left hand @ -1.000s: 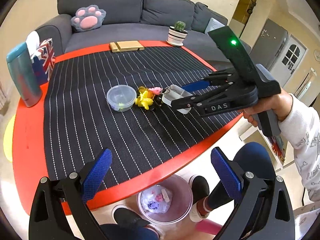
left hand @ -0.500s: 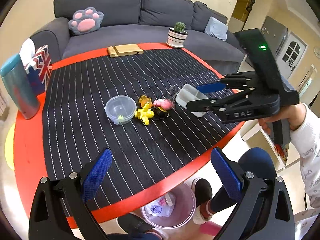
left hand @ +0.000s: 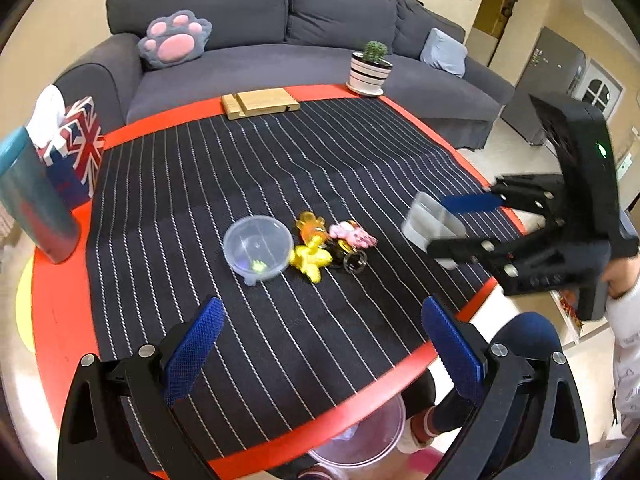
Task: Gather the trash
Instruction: 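Lift the white tray with the right tool while the left tool grasps the clear bowl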
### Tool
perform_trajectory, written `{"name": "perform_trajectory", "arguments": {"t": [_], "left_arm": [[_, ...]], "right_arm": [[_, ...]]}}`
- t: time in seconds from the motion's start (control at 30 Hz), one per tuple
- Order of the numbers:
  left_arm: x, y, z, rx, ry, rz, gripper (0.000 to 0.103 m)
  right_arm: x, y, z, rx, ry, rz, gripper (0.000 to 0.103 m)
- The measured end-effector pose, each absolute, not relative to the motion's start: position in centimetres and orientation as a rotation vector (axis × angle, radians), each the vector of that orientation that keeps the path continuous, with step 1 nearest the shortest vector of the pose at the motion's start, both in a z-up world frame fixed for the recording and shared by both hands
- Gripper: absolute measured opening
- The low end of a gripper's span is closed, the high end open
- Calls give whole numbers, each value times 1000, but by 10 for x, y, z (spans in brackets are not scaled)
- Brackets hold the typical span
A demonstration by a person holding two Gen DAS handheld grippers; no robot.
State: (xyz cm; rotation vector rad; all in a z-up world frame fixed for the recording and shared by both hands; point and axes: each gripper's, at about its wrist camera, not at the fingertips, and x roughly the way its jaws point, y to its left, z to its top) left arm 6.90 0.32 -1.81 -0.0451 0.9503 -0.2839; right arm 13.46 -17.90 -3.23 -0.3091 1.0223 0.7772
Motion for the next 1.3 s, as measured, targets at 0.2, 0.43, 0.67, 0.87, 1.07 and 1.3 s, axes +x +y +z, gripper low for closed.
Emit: {"name": "perform_trajectory", "arguments": {"t": [0.2, 0.43, 0.67, 0.87, 1.07, 1.3], "left_arm": [[94, 5, -20, -49, 988, -263, 95], [128, 12, -33, -90, 1067, -213, 95], [157, 21, -55, -158, 1171, -146, 95], [170, 24, -69, -189, 1205, -114, 95], [177, 24, -81, -199, 1228, -95, 93], [178, 28, -87, -215, 1235, -92, 64]], "right_arm": [[135, -185, -34, -295, 1024, 774, 57], [135, -190, -37, -279, 1030, 772, 57], [138, -196, -39, -267, 1035, 767, 57], [140, -201, -41, -256, 1035, 763, 57], [142, -203, -45, -249, 1041, 764, 57], [144, -203, -47, -244, 1045, 767, 57]]}}
